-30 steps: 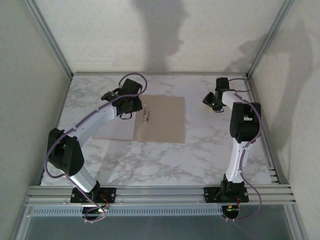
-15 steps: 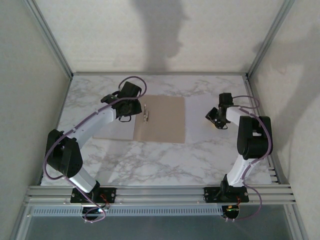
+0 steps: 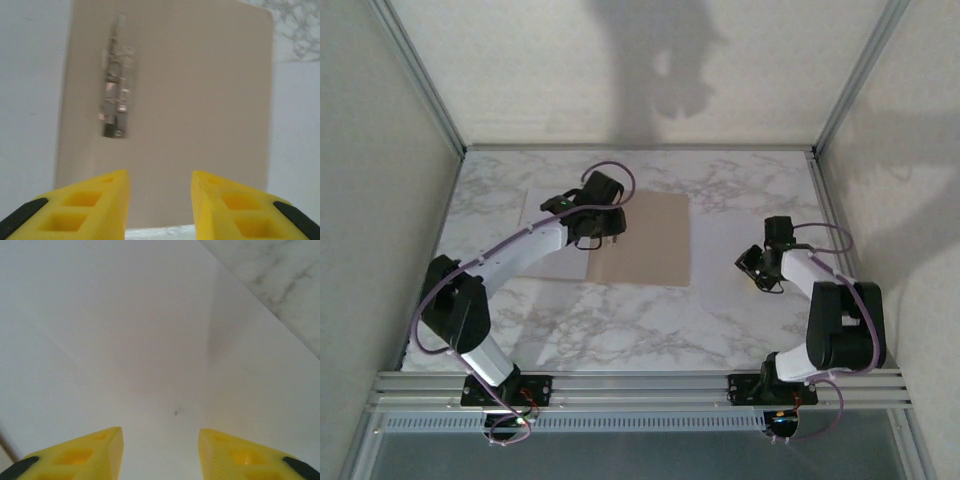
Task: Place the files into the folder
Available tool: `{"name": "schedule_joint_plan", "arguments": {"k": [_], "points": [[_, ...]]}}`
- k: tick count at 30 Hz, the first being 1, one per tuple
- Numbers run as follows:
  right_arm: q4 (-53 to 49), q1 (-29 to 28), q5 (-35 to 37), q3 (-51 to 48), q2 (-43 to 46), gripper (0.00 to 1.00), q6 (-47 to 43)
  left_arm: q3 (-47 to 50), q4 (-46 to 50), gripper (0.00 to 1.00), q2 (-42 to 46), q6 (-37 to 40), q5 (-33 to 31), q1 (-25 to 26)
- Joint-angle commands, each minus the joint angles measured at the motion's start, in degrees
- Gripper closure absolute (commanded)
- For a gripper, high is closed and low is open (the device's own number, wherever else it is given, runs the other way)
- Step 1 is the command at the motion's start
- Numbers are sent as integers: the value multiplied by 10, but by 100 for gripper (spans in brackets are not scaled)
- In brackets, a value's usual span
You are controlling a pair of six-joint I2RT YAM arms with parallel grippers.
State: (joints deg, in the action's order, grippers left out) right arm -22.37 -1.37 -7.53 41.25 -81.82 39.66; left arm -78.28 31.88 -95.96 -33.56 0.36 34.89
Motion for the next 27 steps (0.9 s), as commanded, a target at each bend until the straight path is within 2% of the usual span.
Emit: {"name": "schedule_joint_plan", "arguments": {"k": [1,6,12,17,27], "points": [[-49,3,14,14,43,53,-26,-49,-24,62,-50,-16,34,37],[-67,3,55,56,33,47,-52,-127,-50,63,-140,-32,53,87],[-50,3,2,128,-49,53,-83,-200,-87,62,-253,-104,68,114],[-43,3,5,159,-82,47,-110,-270,-91,62,-332,-125,77,136],[-36,10,5,185,-149,45,-125,-303,-72,57,-392,-169,80,161]]}}
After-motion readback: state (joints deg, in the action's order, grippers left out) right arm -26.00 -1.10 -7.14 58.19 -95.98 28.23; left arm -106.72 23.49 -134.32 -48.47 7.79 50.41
